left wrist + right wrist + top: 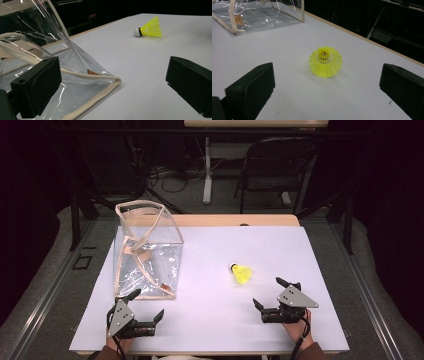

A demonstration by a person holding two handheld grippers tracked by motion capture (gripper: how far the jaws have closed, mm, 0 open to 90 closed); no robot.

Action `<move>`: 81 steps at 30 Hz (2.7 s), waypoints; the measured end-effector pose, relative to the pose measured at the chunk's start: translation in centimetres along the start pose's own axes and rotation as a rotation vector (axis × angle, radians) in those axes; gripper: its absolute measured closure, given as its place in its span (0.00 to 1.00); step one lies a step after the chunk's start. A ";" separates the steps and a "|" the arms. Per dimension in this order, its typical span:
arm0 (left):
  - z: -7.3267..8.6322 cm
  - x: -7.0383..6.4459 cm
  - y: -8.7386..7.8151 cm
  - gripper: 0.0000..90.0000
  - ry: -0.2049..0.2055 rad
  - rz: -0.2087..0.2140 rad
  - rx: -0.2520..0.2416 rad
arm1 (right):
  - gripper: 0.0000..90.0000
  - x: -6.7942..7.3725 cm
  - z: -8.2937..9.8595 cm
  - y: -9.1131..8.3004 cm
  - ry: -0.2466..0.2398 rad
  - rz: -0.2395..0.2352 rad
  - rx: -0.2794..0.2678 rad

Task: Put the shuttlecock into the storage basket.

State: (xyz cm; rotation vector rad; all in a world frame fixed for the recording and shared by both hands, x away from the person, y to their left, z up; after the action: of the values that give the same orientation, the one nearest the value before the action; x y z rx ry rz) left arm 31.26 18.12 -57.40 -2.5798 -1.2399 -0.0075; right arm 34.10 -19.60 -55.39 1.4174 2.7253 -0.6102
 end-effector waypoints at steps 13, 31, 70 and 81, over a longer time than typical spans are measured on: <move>0.0 0.0 0.0 0.00 0.002 -0.001 0.001 | 0.00 -0.5 -0.3 1.8 0.001 -0.021 0.037; 0.0 0.0 0.0 0.00 0.003 -0.001 -0.001 | 0.00 -1.0 -0.5 4.1 0.001 -0.048 0.079; 0.0 0.0 0.1 0.00 0.009 0.004 -0.001 | 0.09 -3.5 -0.8 9.1 0.035 -0.163 0.198; 0.0 -0.1 0.1 0.00 0.009 0.005 0.000 | 0.46 -3.6 0.1 10.8 0.015 -0.165 0.302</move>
State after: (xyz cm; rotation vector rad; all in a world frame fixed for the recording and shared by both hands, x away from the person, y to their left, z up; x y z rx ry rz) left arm 31.27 18.03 -57.39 -2.5803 -1.2300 -0.0189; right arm 44.79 -16.88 -58.41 1.2519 2.8773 -1.0634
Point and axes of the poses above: each handheld gripper's, and its own axes: y roughly forward along the jaws, z roughly out of its underside, x roughly to its left, the point moved 8 cm from there along y, roughly forward along the jaws, and after that the axes turned 1 degree about x, right-handed, at the moved point
